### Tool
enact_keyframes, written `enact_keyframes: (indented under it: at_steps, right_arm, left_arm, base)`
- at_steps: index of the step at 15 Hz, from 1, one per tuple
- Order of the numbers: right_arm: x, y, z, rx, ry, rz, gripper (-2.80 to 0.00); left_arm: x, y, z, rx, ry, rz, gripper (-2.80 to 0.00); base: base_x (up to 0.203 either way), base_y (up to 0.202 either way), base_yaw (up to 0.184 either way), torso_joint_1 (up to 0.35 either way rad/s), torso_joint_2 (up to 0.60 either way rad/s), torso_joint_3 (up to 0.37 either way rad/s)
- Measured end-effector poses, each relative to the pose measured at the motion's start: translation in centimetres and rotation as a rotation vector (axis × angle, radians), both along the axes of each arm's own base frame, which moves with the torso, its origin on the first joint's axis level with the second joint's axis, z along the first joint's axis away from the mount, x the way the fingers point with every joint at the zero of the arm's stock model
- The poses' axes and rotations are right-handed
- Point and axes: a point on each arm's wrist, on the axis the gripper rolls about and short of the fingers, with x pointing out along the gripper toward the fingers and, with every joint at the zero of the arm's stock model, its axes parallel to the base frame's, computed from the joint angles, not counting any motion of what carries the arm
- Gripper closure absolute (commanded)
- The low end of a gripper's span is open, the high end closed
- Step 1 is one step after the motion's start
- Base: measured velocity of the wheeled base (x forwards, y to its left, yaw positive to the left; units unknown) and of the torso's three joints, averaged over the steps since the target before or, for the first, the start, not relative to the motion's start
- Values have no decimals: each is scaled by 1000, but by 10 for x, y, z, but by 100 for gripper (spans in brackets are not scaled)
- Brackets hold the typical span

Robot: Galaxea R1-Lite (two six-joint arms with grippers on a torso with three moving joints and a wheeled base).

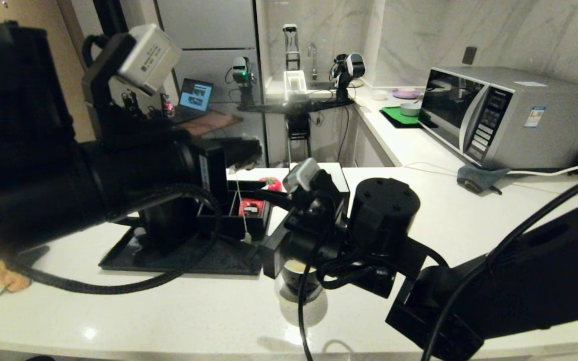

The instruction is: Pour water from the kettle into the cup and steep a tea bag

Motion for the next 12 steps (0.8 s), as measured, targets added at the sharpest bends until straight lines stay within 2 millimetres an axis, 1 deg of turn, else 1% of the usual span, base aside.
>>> enact_keyframes:
  at_steps: [3,4,12]
  right_arm:
    - [0,1,-2,-2,2,1,-280]
    - [0,1,-3,-5,5,2,0]
    - [0,1,-7,-16,9,3,0]
  left_arm:
    - [0,0,0,1,0,-1,0]
    - [0,0,0,1,0,-1,0]
    - [0,0,2,-3,-7,-1,0]
  base:
    - [0,0,0,0,0,0]
    - [0,0,0,0,0,0]
    - [0,0,0,0,0,0]
